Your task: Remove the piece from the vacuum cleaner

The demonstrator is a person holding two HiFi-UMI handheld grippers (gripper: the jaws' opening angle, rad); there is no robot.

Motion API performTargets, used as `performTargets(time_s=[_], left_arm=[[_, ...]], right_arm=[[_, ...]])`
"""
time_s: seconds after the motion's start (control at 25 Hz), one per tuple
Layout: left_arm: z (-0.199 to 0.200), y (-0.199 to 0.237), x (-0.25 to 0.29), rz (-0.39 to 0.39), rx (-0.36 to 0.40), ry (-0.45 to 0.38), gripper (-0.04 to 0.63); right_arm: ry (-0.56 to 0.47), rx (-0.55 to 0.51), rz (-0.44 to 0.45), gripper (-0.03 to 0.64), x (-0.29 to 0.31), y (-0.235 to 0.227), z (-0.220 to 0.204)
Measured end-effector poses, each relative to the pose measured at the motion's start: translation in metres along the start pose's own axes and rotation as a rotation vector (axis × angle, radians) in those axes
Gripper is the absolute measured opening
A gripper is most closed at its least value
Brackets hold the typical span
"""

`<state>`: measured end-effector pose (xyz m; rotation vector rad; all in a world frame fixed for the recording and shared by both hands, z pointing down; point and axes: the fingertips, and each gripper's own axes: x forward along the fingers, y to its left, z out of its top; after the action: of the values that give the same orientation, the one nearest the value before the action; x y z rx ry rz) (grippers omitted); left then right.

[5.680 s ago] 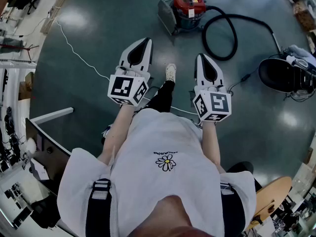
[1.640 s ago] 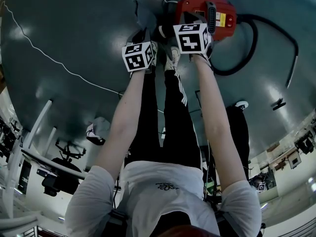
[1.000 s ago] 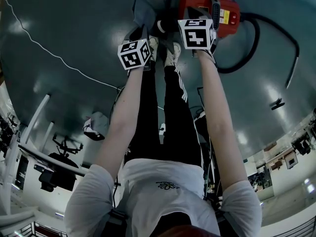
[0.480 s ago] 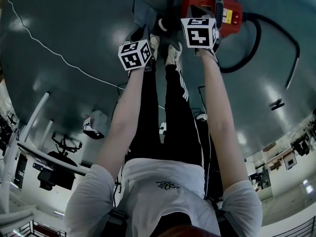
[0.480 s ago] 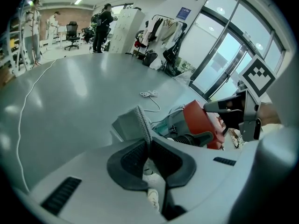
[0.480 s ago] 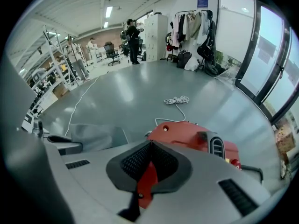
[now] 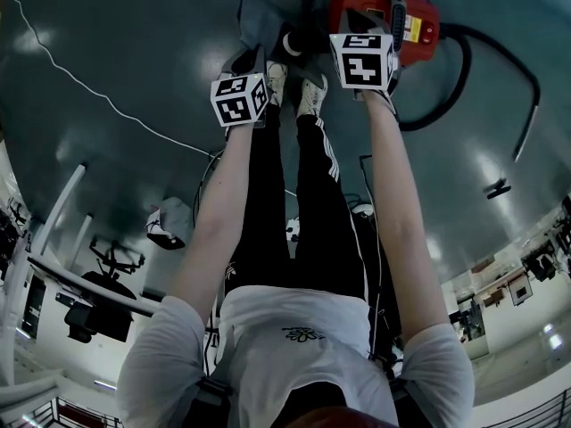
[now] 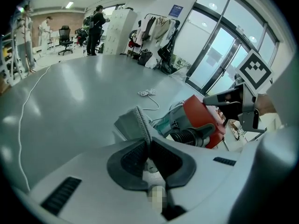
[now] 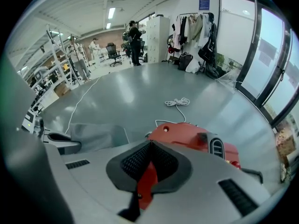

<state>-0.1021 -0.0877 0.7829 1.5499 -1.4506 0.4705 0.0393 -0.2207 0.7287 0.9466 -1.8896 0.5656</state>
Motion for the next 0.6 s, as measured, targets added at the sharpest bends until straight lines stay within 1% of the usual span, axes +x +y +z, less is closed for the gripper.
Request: performTargets(time_s=[0.08,0.16,0.2,0.28,0.32,0.4,0.6], left_arm=[[-0.005,0.014,-0.003,0.043,-0.024,0.011,0.025],[-0.008,0.042,-0.014,0.098,-0.054,0.006,0.025],[-0.007,0.052,-0.021,0.098,-0.033,0.005,0.025],[-0.002,0.06,-0.032,0.06,0.052,-0.005,0.025],[0.001,0.061,-0.035,0.043,0.077,-0.019,0.025],[0.009,0.061,-0.04,0.033,0.091,-0.057,0.025],[0.031,0.055,-0.041,0.034,0.075,-0.14,0.025]], right_arm=[[0.0,0.004,-0.001,0.009,0.001,-0.001,0.0],[-0.003,0.017,-0.006,0.009,0.002,-0.002,-0.002],[-0.007,0.02,-0.009,0.009,0.003,-0.003,-0.002],[-0.021,0.018,-0.014,0.009,0.002,-0.003,-0.002],[-0.028,0.016,-0.018,0.009,0.001,-0.003,-0.002],[-0.036,0.008,-0.027,0.009,0.0,-0.004,-0.002],[-0.031,-0.025,-0.037,0.009,0.002,-0.003,-0.004]])
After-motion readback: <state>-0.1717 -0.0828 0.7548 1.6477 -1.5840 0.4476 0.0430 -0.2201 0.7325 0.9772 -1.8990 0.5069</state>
